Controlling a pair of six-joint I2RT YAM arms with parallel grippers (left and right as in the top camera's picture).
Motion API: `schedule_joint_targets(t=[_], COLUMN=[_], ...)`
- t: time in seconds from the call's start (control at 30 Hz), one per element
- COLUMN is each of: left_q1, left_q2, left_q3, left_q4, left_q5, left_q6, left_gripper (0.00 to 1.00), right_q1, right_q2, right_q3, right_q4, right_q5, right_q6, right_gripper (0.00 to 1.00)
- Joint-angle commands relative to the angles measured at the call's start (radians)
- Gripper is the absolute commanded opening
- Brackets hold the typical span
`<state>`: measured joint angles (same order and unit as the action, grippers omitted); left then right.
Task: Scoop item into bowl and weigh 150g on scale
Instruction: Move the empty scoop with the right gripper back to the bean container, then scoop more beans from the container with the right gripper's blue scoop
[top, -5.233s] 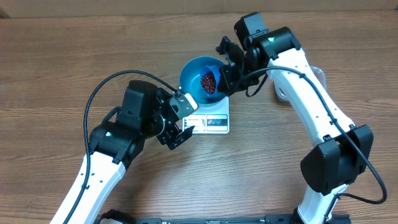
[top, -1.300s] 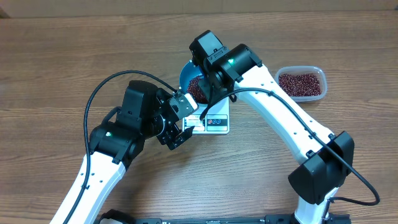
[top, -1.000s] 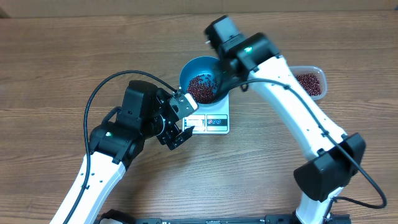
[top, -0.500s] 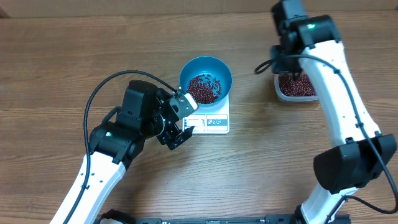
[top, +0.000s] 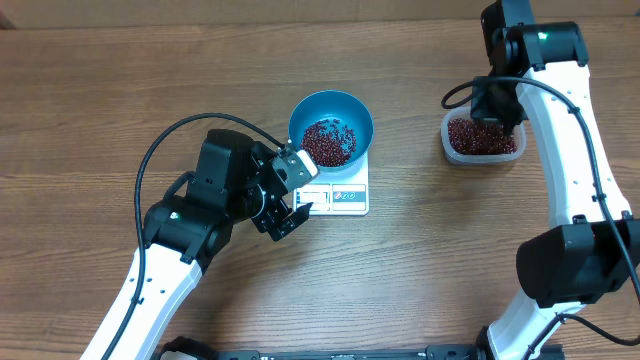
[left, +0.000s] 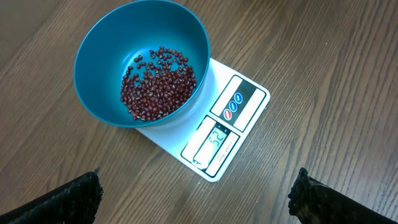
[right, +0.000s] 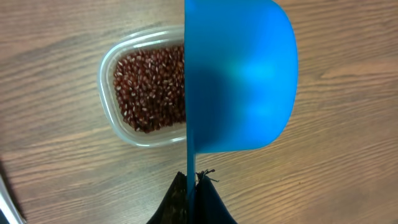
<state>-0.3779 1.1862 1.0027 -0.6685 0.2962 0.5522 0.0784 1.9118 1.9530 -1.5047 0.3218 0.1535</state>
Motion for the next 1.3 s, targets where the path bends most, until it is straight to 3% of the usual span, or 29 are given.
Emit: schedule_joint_targets(t=[0.0, 0.63, 1.27], left_q1=[0.005, 0.005, 0.005], left_q2=[0.003, 0.003, 0.003], left_q3=[0.027, 0.027, 0.027], left_q4=[-0.002, -0.002, -0.002], left_q5=[0.008, 0.008, 0.008], left_q6=[-0.017, -0.017, -0.017], left_gripper=[1.00, 0.99, 1.00], right_q1=[-0.001, 0.000, 0.000], right_q2=[-0.038, -0.037, -0.036], right_q3=[-0.066, -0.264, -0.338], right_q4=[0.018, 0.110, 0.214], right_q5=[0.016, 0.021, 0.083], right_q6=[0.007, 0.026, 0.033], right_gripper=[0.04, 0.04, 0.04])
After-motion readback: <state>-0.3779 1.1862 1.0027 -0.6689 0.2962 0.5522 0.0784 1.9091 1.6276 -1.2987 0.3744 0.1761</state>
